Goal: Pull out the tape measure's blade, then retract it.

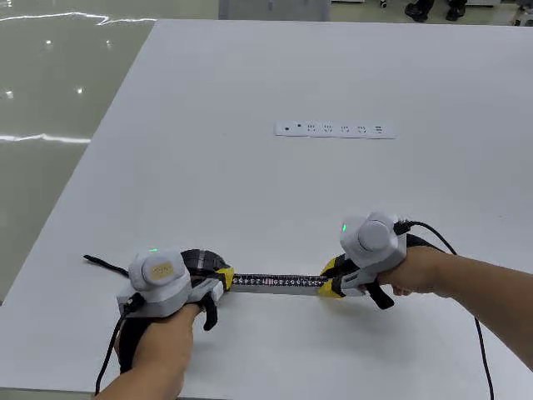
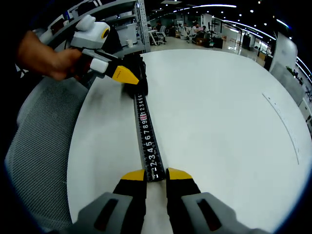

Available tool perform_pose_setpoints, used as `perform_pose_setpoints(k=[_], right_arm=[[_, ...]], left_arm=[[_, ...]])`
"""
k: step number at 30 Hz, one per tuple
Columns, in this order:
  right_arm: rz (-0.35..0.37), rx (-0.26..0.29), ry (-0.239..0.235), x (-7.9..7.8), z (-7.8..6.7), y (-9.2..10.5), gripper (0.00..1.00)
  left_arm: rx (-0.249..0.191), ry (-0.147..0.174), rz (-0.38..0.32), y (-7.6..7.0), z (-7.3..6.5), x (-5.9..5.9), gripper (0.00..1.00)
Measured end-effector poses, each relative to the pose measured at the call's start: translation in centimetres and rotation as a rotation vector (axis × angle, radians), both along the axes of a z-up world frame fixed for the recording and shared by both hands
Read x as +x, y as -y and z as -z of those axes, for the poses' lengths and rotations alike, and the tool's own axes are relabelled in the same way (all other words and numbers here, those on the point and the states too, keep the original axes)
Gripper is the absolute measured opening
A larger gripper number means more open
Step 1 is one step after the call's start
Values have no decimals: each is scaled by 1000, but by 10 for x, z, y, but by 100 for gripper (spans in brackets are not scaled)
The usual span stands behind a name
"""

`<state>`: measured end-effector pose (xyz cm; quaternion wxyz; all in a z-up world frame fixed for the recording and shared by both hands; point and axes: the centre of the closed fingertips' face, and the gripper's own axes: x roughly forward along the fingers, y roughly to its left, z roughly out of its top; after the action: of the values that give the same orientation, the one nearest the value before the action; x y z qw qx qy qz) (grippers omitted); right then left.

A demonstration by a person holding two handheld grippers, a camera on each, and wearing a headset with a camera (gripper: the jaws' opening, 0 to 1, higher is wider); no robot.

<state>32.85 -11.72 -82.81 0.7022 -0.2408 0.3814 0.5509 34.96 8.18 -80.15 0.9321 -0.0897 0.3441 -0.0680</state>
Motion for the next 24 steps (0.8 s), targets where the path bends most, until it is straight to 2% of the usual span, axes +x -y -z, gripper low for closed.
perform_pose_setpoints(k=[19, 24], right_arm=[[-20, 21, -3, 2, -1, -15, 14], [-22, 31, -6, 2, -2, -25, 14]], left_arm=[[-21, 1, 14, -1, -1, -1, 58], [-25, -2, 16, -1, -1, -1, 58]])
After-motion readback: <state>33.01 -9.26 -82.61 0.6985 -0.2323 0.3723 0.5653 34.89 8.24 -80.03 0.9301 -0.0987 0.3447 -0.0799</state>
